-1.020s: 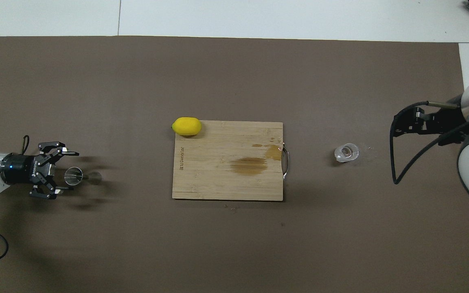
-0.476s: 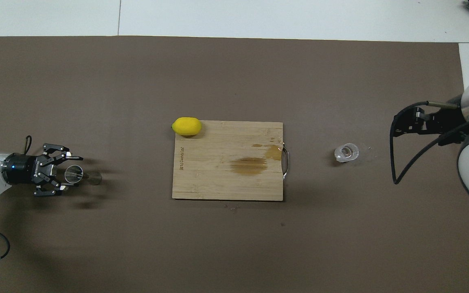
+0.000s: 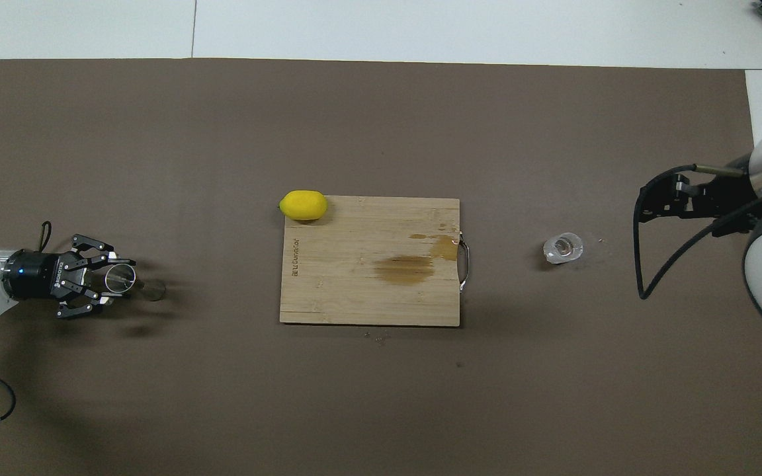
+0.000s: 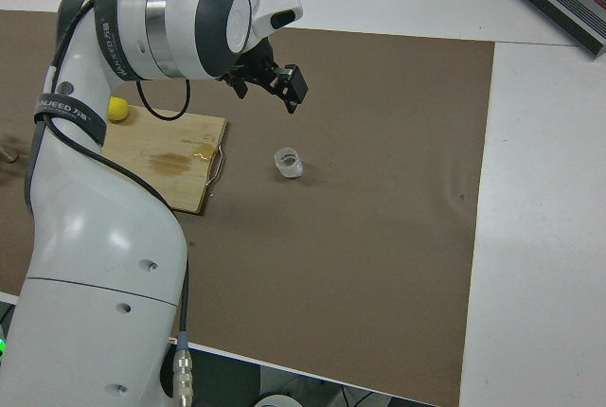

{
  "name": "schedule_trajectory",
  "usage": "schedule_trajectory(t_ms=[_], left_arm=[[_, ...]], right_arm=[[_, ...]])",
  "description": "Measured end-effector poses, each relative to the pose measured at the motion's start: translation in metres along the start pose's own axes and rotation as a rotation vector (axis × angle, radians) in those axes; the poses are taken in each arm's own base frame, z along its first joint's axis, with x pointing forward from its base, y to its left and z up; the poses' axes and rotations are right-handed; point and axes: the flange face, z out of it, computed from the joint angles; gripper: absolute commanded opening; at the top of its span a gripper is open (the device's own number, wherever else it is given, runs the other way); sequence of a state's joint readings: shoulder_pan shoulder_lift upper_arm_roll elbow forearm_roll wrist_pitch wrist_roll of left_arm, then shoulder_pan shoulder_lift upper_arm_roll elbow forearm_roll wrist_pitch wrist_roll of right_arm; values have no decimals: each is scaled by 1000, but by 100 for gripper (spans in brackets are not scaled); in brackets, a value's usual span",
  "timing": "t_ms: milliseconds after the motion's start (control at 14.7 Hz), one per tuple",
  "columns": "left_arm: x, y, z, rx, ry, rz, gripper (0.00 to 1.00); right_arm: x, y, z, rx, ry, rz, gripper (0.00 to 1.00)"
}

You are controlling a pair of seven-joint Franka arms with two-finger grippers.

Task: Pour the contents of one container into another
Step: 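Close the left gripper around the small metal cup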

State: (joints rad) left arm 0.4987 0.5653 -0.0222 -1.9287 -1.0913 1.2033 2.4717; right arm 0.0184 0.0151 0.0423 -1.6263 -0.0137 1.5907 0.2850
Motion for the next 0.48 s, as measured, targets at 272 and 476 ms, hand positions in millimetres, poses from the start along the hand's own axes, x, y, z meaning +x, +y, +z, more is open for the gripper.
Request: schedule_trajectory(t_ms=[272, 476], left_arm=[[0, 0, 0, 0, 0, -7, 43], [0, 0, 0, 0, -1, -18, 34]], right_arm=[[0, 0, 0, 0, 0, 0, 99], [0, 0, 0, 0, 0, 0, 99]])
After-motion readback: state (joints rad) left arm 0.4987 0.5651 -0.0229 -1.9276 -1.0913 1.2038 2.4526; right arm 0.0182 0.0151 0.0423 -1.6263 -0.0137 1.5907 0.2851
